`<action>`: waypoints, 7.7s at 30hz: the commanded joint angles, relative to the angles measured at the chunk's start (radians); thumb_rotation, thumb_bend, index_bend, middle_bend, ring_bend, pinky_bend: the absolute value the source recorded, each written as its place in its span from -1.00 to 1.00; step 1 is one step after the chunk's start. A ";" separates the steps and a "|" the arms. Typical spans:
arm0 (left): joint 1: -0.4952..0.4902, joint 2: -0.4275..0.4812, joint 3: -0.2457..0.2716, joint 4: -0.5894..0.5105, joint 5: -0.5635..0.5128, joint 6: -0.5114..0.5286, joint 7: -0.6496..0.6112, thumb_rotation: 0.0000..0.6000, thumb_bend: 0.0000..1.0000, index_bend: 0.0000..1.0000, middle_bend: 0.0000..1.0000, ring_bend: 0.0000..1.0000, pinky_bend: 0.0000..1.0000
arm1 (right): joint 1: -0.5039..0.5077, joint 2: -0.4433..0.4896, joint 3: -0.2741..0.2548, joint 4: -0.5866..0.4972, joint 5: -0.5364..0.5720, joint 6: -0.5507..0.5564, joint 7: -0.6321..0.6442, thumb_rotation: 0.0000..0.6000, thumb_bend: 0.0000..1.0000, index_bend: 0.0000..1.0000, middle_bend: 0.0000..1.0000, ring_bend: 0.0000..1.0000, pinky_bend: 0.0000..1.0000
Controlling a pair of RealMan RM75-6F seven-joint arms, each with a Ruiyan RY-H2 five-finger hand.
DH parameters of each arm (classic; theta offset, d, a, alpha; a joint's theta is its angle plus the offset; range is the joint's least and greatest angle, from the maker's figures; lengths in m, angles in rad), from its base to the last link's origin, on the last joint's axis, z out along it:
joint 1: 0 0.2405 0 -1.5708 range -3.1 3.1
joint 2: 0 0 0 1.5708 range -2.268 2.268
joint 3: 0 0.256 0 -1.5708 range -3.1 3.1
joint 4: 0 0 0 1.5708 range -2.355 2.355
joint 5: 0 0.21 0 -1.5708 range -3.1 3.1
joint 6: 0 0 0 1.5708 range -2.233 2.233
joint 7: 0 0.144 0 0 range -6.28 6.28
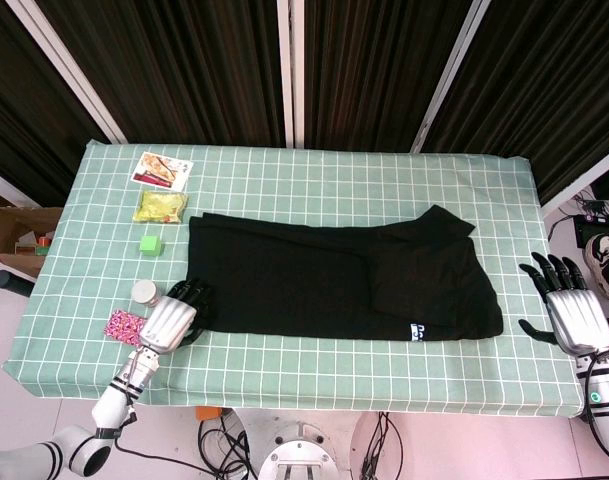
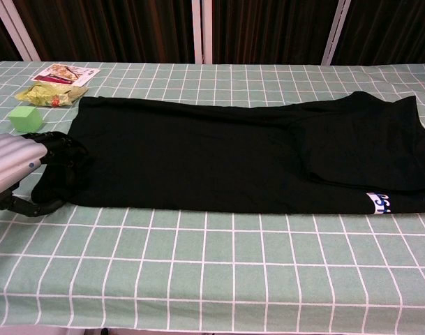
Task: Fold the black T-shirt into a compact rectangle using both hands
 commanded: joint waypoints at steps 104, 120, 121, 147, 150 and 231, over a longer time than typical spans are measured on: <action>0.240 0.233 0.003 -0.358 0.037 0.242 -0.061 1.00 -0.53 -0.49 -0.66 -0.79 -0.62 | 0.337 -0.530 -0.063 0.913 -0.152 -0.254 0.260 1.00 -0.65 -0.13 -0.65 -1.00 -1.00; 0.227 0.235 -0.005 -0.368 0.039 0.206 -0.073 1.00 -0.54 -0.49 -0.66 -0.79 -0.62 | 0.299 -0.604 -0.131 1.071 -0.213 -0.110 0.379 1.00 -0.46 -0.01 -0.62 -1.00 -1.00; 0.226 0.235 -0.006 -0.369 0.040 0.204 -0.071 1.00 -0.54 -0.49 -0.66 -0.79 -0.62 | 0.297 -0.610 -0.131 1.082 -0.214 -0.094 0.385 1.00 -0.44 -0.01 -0.62 -1.00 -1.00; 0.221 0.260 0.001 -0.405 0.018 0.155 -0.089 1.00 -0.57 -0.49 -0.67 -0.79 -0.62 | 0.282 -0.687 -0.137 1.214 -0.209 -0.025 0.423 1.00 -0.28 0.21 -0.56 -0.92 -0.93; 0.223 0.261 0.001 -0.406 0.018 0.156 -0.096 1.00 -0.57 -0.49 -0.68 -0.79 -0.62 | 0.285 -0.693 -0.139 1.220 -0.210 -0.026 0.423 1.00 -0.16 0.34 -0.54 -0.90 -0.92; 0.278 0.281 0.028 -0.362 0.052 0.195 -0.161 1.00 -0.58 -0.49 -0.69 -0.79 -0.60 | 0.199 -0.247 -0.169 -0.195 0.004 -0.210 -0.579 1.00 -0.33 -0.19 -0.82 -1.00 -1.00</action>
